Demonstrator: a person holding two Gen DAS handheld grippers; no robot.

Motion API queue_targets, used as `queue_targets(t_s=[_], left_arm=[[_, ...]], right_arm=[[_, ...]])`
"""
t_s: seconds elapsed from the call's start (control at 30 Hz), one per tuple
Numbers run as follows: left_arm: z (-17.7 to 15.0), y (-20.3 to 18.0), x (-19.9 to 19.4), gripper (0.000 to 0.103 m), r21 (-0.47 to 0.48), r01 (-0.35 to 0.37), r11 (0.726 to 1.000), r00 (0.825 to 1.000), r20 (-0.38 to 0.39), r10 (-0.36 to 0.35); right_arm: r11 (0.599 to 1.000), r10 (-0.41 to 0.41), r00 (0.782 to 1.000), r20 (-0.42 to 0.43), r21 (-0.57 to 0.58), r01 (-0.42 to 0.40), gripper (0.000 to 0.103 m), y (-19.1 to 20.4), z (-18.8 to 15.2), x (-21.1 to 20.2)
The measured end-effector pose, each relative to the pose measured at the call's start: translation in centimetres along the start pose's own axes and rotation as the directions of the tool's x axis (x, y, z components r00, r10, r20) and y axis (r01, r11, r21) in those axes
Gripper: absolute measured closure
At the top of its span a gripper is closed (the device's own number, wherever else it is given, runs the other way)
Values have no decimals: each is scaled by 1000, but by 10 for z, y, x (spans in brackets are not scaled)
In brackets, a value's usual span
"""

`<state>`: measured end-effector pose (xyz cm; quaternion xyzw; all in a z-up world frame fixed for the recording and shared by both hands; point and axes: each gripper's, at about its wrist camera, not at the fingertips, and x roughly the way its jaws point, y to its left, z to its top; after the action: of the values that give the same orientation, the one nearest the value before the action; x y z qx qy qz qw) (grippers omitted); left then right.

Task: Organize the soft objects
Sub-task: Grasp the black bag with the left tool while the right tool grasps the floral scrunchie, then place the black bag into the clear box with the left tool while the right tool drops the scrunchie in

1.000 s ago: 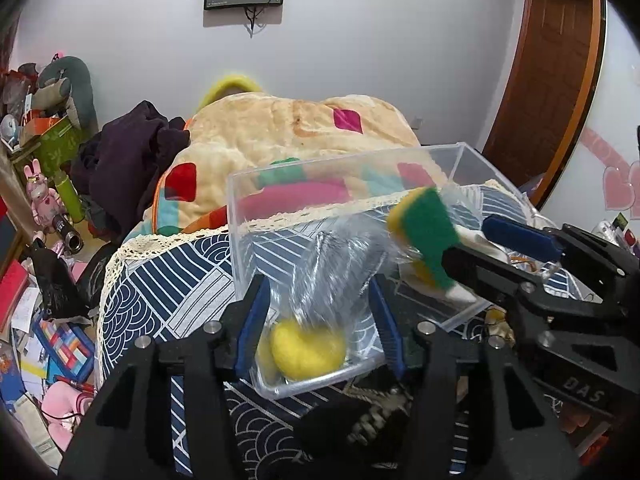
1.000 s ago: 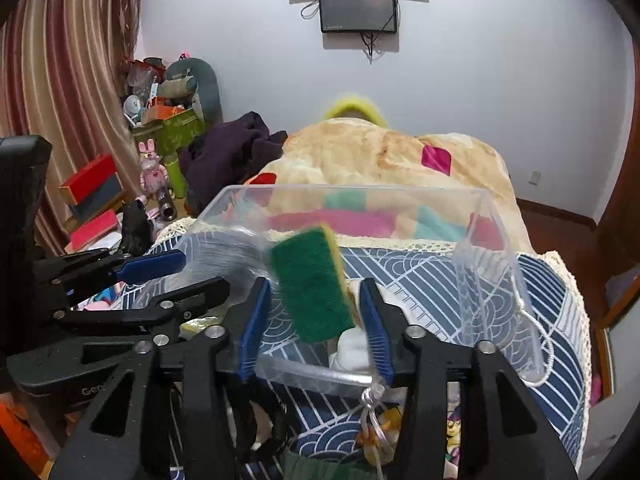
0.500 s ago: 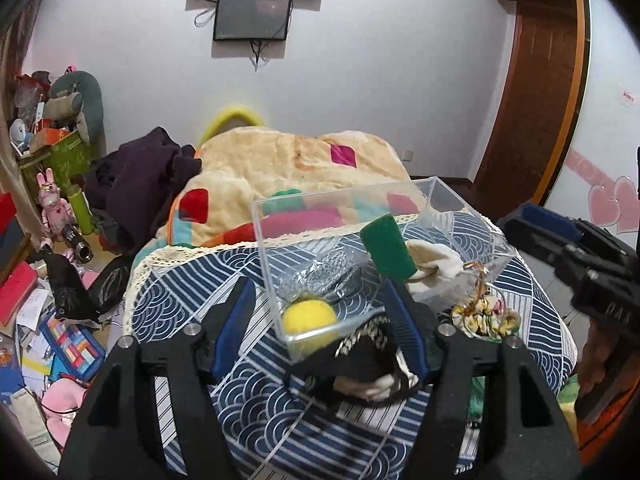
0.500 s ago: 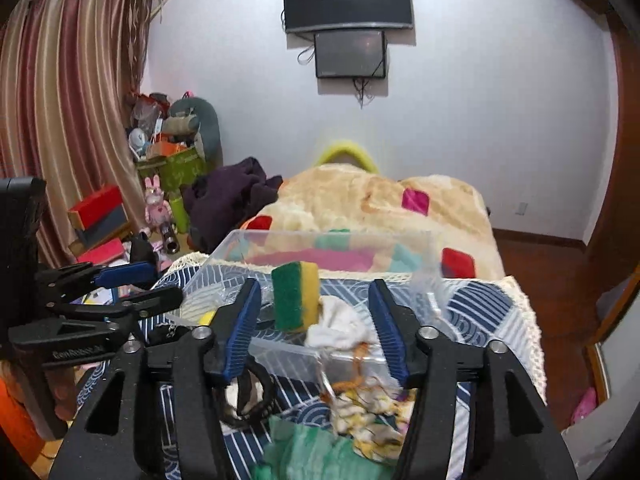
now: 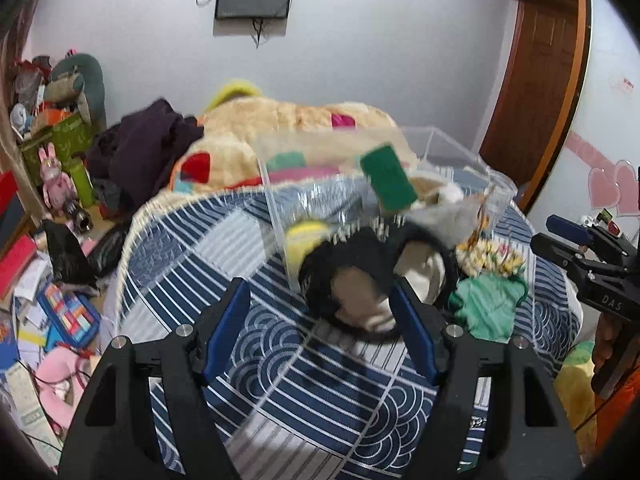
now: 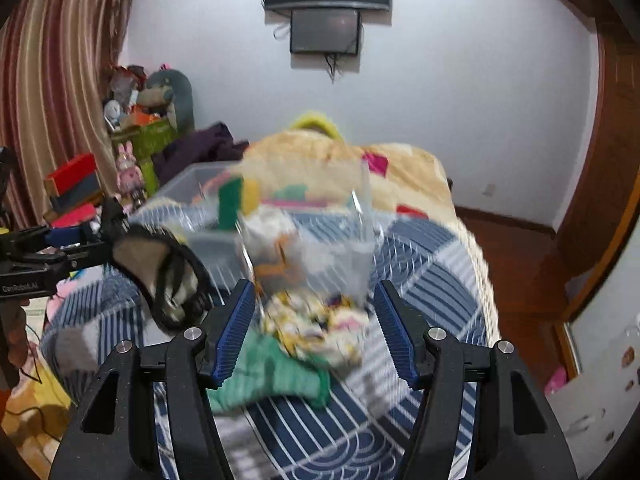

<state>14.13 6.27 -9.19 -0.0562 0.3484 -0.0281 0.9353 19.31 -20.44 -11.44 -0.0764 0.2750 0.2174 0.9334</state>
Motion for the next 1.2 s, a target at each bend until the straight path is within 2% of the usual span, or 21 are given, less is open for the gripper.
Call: queue_targets(t_s=[0.1,0.23,0.4,0.43,0.63,0.73,0.8,0.93,1.2], left_arm=[[-8,-1,13,31,-3,3,1000,1000,-31,-3],[-10,-2,33,31,-5,7,1000,997,-72,-7],[-6,-6,49,32,-23,21,1000,997,-74,-23],[-6,-8,51,32,-20,27,999,997,-73,-29],[-8,-16,57,58,-9,56,998,994,-90,-57],[-9,-15,55,70,-21,52,998,995,-84,-53],[-10,-12,51,81,-28,55,998,995,-77,-57],[-14,-2,38,89,-60,87,994,994,-56,-90],[-21,-3,7,91,-59,94,994,996,1,-94]], right_arm=[[1000,-10,998,-58,6,10,39,-5,-6,21],[999,5,996,-94,40,-1,39,-12,-13,36],[997,33,991,-131,76,-23,39,-18,-18,48],[996,43,990,-135,81,-32,42,-17,-19,50],[992,100,986,-137,96,-87,73,-13,-26,49],[992,92,990,-110,92,-82,80,-11,-27,42],[992,89,992,-93,93,-80,82,-14,-29,36],[992,86,995,-57,101,-80,82,-18,-30,20],[992,64,998,8,107,-65,82,-27,-33,-9]])
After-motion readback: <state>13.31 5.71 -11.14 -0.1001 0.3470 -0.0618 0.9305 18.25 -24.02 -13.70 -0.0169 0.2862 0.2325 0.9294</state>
